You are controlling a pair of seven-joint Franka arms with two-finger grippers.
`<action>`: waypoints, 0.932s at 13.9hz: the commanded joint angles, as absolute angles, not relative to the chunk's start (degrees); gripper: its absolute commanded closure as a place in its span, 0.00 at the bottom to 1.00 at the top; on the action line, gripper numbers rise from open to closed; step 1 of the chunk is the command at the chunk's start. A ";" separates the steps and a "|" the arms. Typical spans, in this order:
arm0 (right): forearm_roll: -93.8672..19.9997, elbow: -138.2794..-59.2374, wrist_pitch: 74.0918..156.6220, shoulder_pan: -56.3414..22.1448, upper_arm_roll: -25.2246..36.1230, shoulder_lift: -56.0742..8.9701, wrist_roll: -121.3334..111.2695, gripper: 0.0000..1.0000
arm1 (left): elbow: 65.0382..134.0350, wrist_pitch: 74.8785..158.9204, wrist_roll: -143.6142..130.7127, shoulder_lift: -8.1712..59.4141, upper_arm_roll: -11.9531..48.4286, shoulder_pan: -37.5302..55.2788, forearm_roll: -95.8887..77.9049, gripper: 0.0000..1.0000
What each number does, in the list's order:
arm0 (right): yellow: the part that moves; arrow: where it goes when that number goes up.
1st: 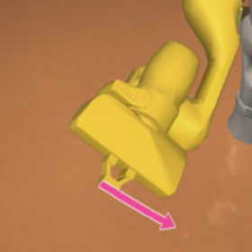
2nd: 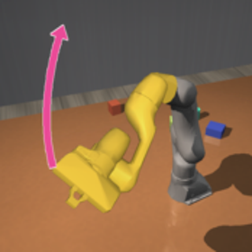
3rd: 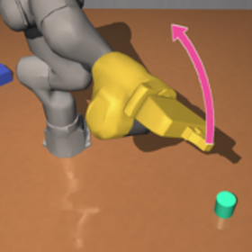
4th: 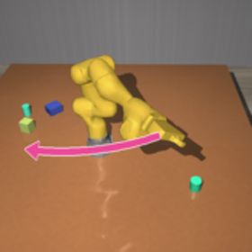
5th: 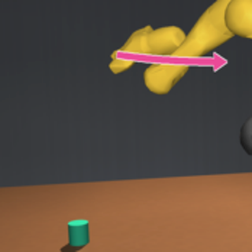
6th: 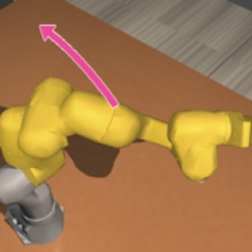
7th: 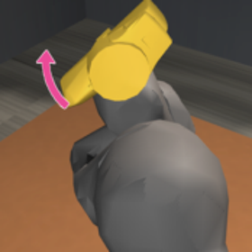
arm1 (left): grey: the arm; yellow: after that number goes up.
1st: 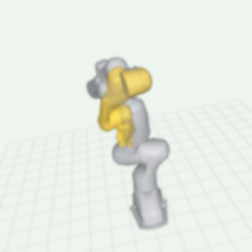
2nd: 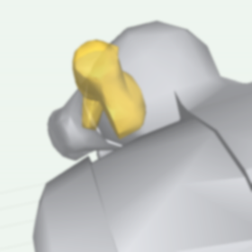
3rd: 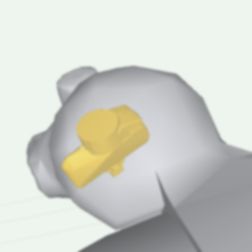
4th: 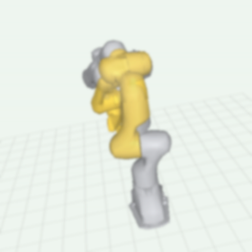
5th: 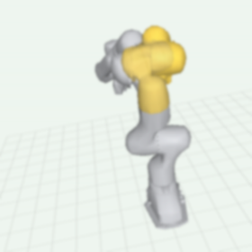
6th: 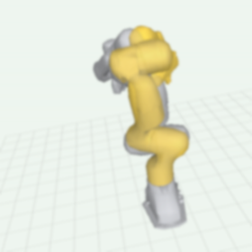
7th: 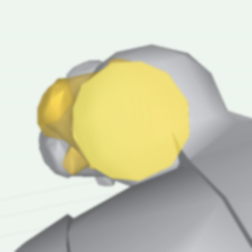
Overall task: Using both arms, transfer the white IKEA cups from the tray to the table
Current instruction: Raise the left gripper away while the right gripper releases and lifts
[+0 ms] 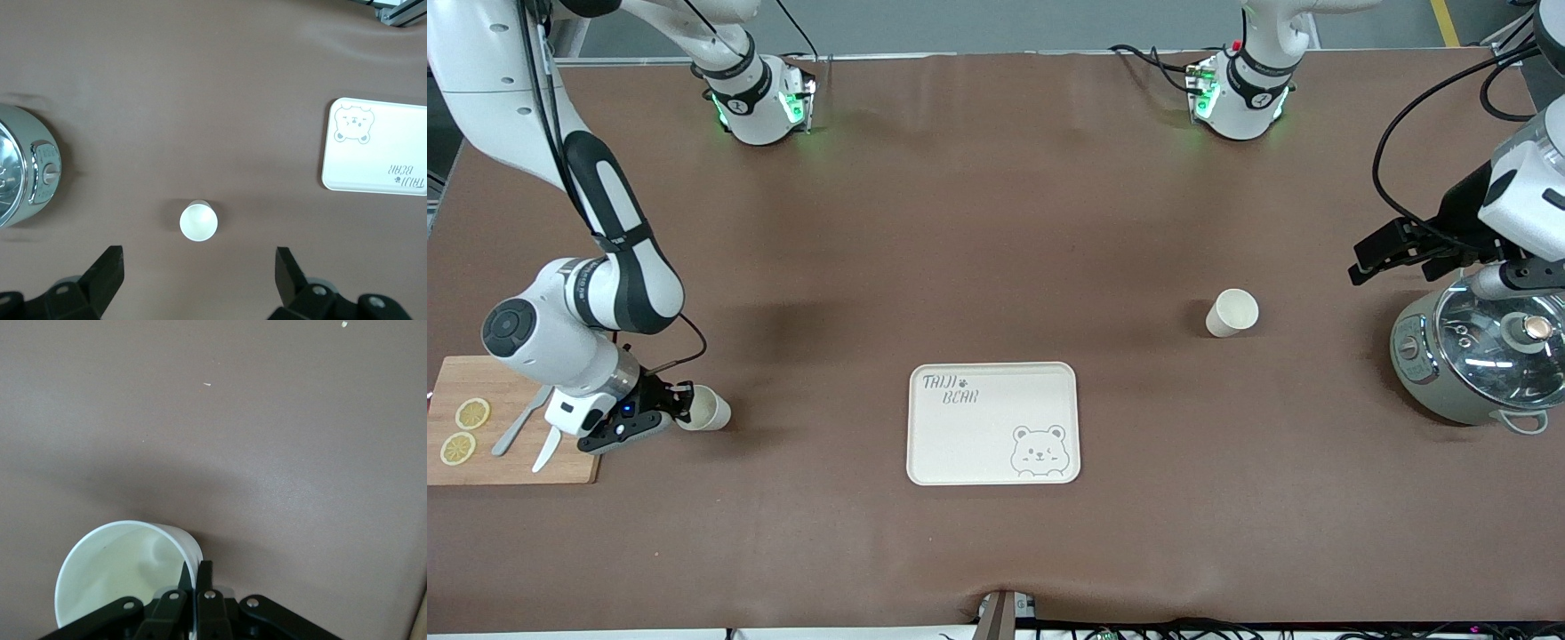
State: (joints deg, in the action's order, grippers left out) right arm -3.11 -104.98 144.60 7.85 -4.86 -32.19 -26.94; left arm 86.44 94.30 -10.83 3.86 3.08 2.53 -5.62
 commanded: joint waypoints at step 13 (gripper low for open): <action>-3.96 -104.94 146.51 7.91 -5.27 -33.75 -27.60 1.00 | 82.79 88.07 -10.02 4.04 2.20 -1.23 -2.28 0.00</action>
State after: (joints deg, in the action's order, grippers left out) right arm -3.11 -104.93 145.87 7.84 -4.89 -33.38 -26.94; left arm 83.31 88.82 -10.70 3.95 1.73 -0.02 -3.26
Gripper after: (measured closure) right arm 0.974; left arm 0.000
